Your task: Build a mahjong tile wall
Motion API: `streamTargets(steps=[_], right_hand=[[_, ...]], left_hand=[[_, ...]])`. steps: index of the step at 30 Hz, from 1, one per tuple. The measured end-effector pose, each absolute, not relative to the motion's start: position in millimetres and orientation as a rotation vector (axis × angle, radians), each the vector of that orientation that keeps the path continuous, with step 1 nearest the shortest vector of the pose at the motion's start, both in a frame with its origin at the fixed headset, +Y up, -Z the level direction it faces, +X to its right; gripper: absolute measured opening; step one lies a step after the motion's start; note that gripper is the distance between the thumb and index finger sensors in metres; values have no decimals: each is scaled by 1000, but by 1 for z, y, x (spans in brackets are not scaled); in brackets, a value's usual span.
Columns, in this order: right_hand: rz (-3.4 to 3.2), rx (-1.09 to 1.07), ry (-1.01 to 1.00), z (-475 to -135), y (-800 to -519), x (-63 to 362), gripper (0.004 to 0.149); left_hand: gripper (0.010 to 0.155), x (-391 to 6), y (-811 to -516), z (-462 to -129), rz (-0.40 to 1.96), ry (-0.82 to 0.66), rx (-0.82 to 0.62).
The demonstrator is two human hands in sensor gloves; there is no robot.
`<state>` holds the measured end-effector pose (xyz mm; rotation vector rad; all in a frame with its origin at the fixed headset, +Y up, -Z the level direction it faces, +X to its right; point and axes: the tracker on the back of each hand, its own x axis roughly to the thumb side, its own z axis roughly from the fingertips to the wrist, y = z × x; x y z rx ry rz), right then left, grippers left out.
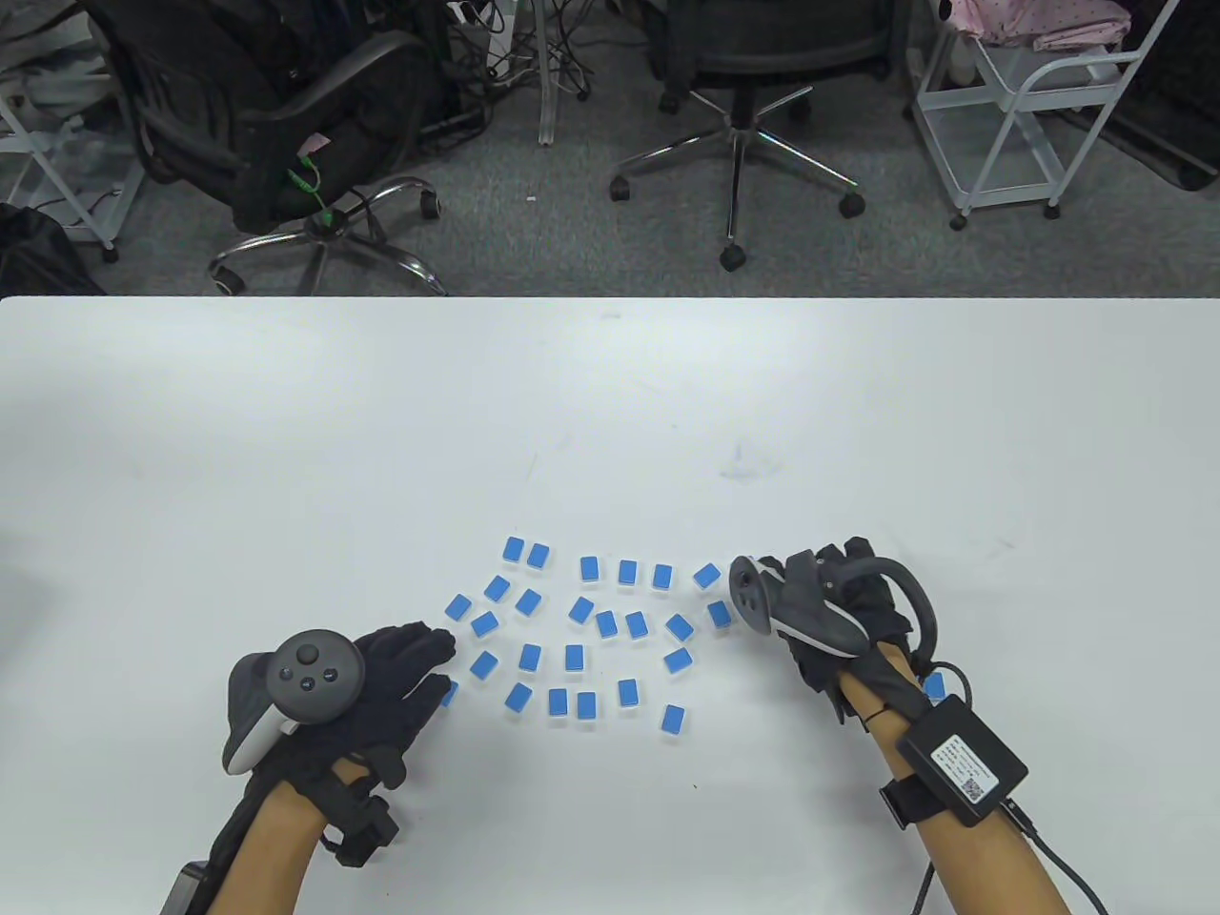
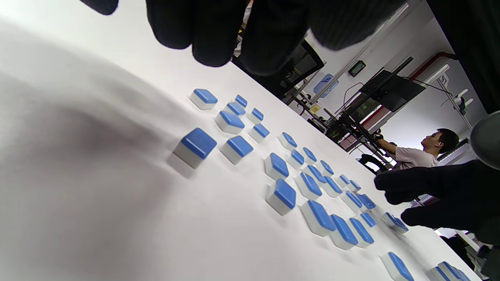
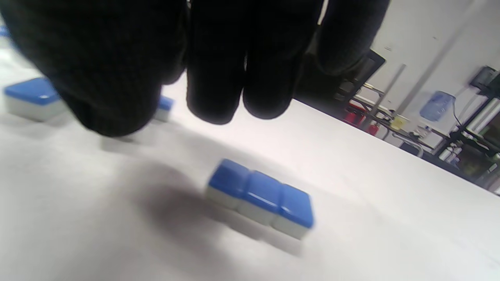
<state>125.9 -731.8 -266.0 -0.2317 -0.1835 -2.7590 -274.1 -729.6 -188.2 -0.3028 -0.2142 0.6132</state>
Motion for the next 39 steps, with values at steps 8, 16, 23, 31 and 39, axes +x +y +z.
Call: streamTargets(steps=[8, 16, 23, 31, 39], right_hand=[[-2707, -245, -173, -273, -745, 104, 51], [-2693, -254, -186, -274, -752, 102, 50], [-2635, -268, -262, -274, -756, 96, 52], [-2863, 46, -278, -290, -702, 158, 55], [-2767, 428, -424, -300, -729, 232, 53]], left_hand=[[61, -274, -729, -188, 613, -217, -297], [61, -273, -730, -189, 609, -220, -306], [61, -273, -730, -188, 612, -214, -306], [61, -275, -729, -187, 616, -210, -304], [61, -274, -730, -189, 614, -212, -316]])
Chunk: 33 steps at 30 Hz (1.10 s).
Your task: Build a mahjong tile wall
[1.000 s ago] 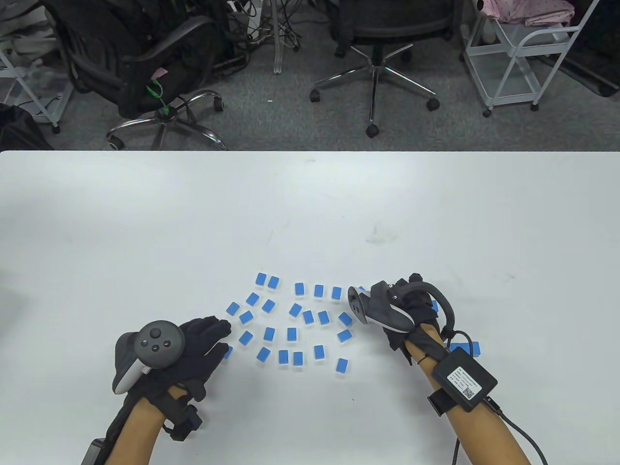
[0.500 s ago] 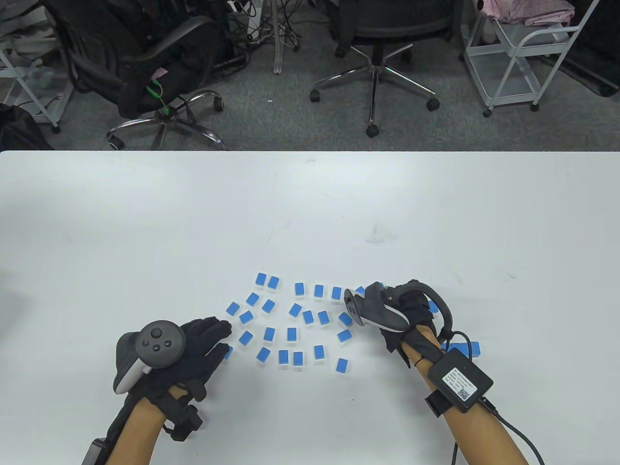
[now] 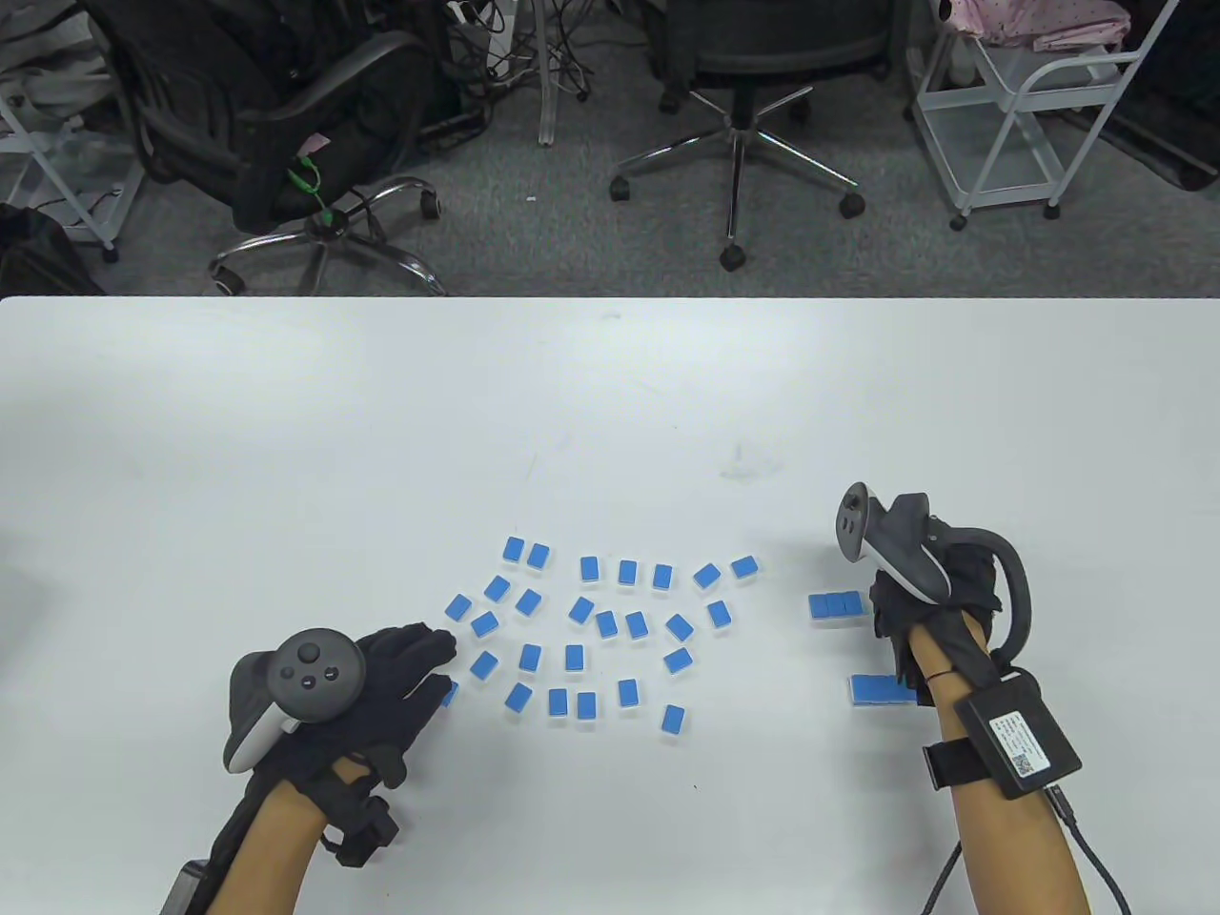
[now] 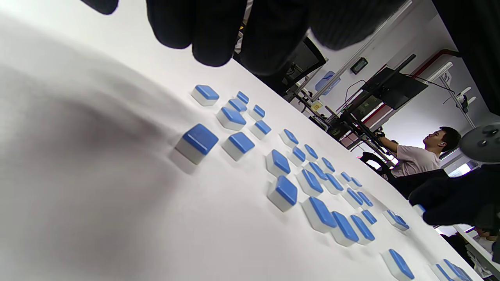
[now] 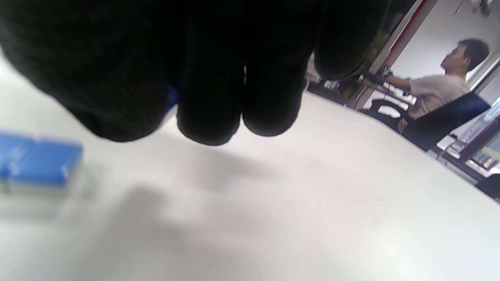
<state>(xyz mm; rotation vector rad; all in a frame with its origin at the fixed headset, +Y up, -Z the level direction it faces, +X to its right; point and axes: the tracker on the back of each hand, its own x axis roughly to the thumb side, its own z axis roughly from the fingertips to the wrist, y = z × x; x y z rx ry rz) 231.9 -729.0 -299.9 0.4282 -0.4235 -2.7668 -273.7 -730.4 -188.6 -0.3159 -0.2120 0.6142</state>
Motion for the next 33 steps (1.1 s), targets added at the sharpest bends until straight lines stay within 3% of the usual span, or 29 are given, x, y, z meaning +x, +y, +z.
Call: streamTargets(steps=[6, 33], right_hand=[[-2776, 393, -527, -302, -751, 236, 51], [-2821, 302, -529, -301, -751, 228, 51]], left_hand=[[61, -275, -730, -189, 619, -202, -313], [60, -274, -730, -188, 611, -208, -315]])
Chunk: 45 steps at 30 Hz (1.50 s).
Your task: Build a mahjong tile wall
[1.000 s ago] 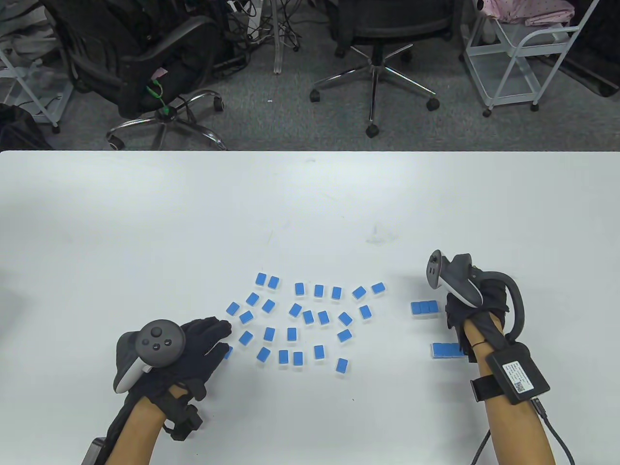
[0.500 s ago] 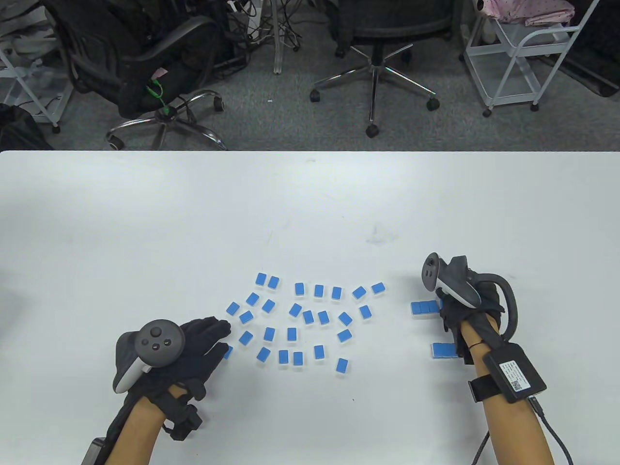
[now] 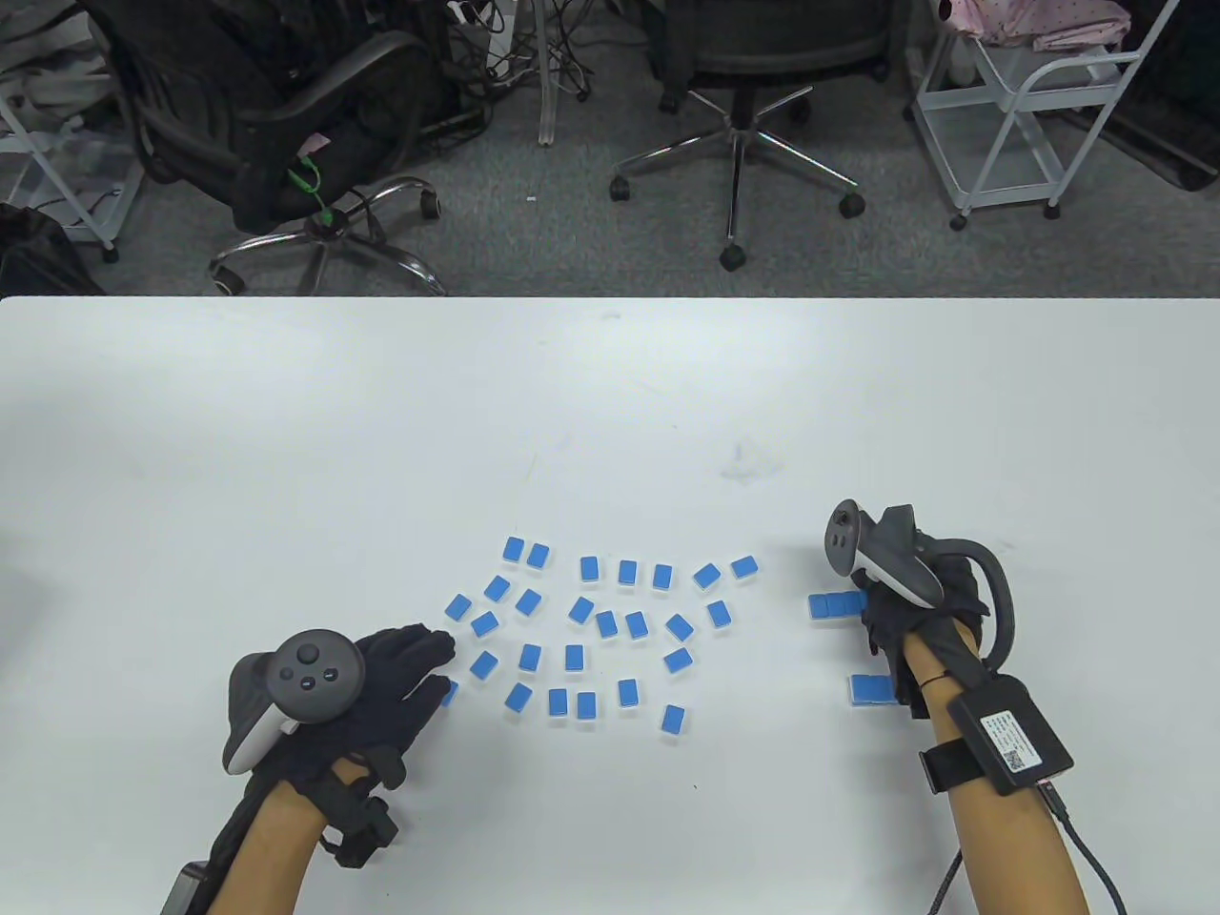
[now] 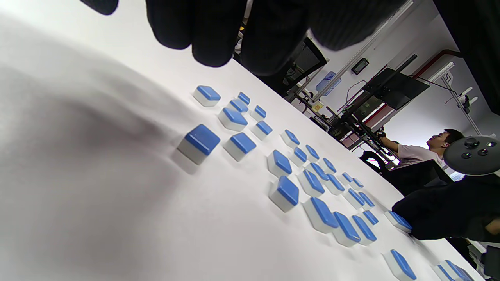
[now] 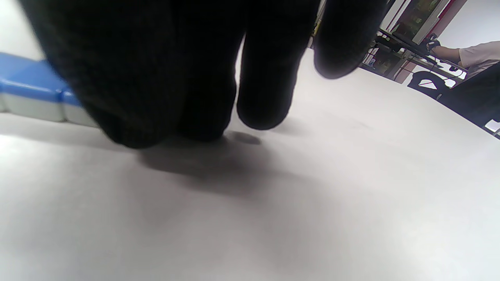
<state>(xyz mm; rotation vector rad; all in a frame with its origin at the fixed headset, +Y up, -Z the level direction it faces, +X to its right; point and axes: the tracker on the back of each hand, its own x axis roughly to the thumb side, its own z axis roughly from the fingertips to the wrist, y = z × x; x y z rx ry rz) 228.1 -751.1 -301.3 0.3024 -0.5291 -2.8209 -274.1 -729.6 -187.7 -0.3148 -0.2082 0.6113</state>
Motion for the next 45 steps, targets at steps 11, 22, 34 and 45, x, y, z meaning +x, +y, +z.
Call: streamTargets(steps=[11, 22, 34, 45], right_hand=[[-2820, 335, -510, -299, -735, 228, 60], [-2817, 91, -360, -306, -719, 142, 55], [-2810, 175, -388, -337, -754, 97, 48], [-2918, 204, -268, -318, -721, 152, 47]], left_hand=[[61, -274, -729, -188, 610, -209, -313], [60, -275, -728, -188, 616, -211, -301], [60, -276, -727, -188, 617, -218, -296], [61, -276, -727, -188, 614, -220, -299]])
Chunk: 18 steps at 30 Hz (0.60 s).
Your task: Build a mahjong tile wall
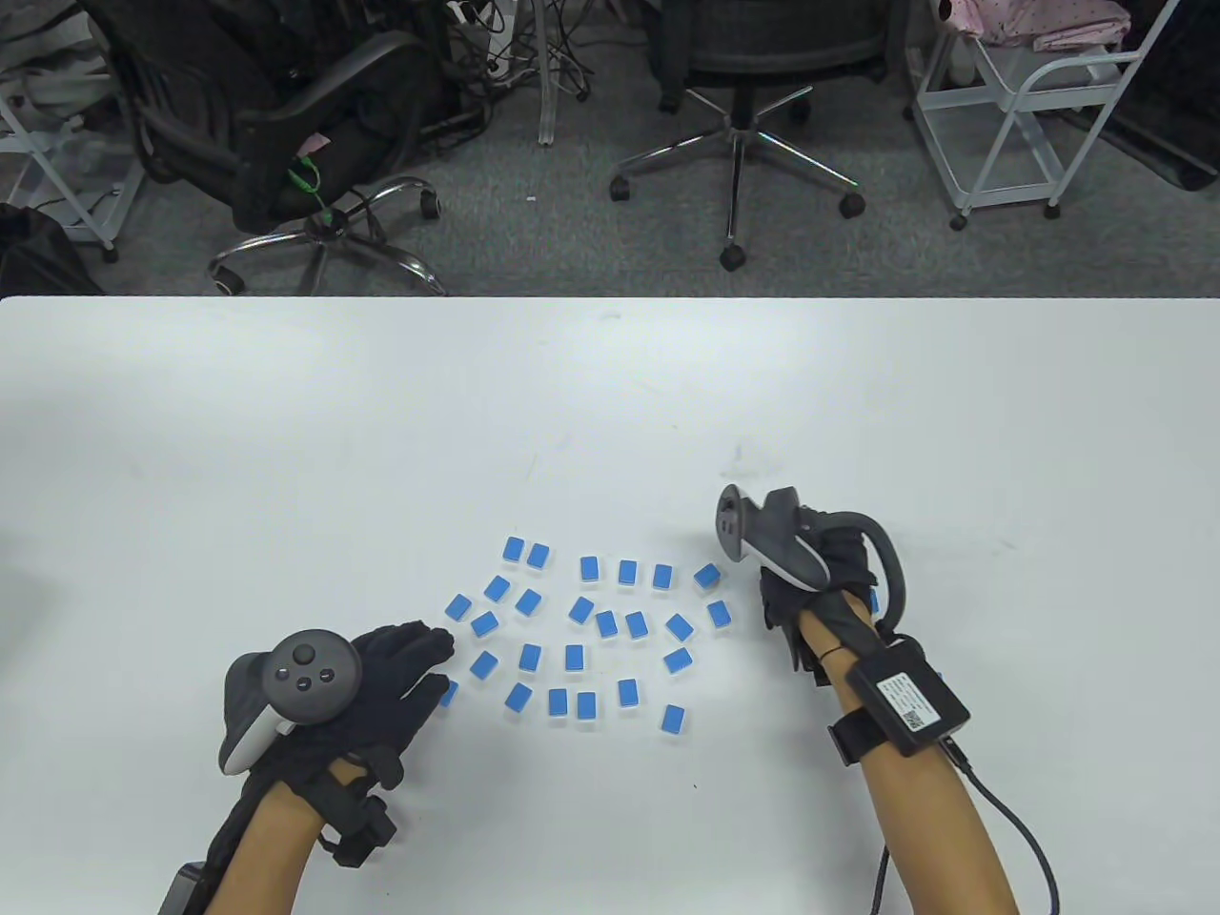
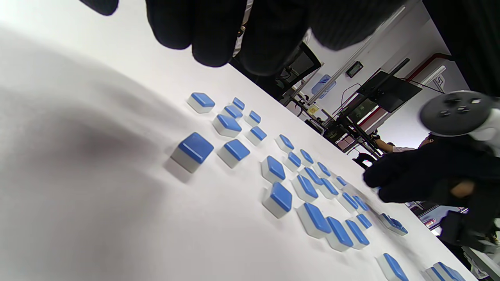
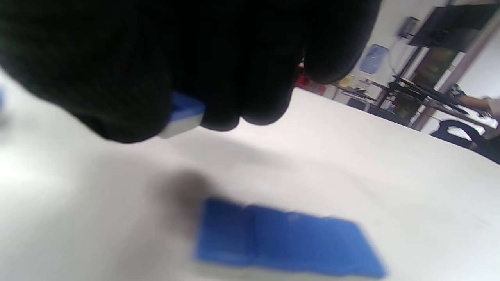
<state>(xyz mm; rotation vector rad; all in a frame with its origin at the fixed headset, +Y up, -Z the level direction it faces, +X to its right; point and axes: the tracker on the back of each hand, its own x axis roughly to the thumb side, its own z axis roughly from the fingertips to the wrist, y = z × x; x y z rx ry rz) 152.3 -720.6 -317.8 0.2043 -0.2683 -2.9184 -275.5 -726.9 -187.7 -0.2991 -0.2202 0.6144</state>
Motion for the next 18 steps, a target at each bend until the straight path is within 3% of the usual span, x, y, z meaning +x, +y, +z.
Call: streamTargets(steps=[4, 9, 18], right_hand=[[-2972, 385, -215, -308, -700, 208, 47], [-2987, 502, -391, -300, -720, 259, 46], [-2917, 374, -488, -298, -746, 259, 50]], left_hand=[[61, -275, -727, -188, 617, -217, -306], [60, -275, -728, -188, 615, -209, -308], [61, -276, -729, -188, 619, -196, -317]])
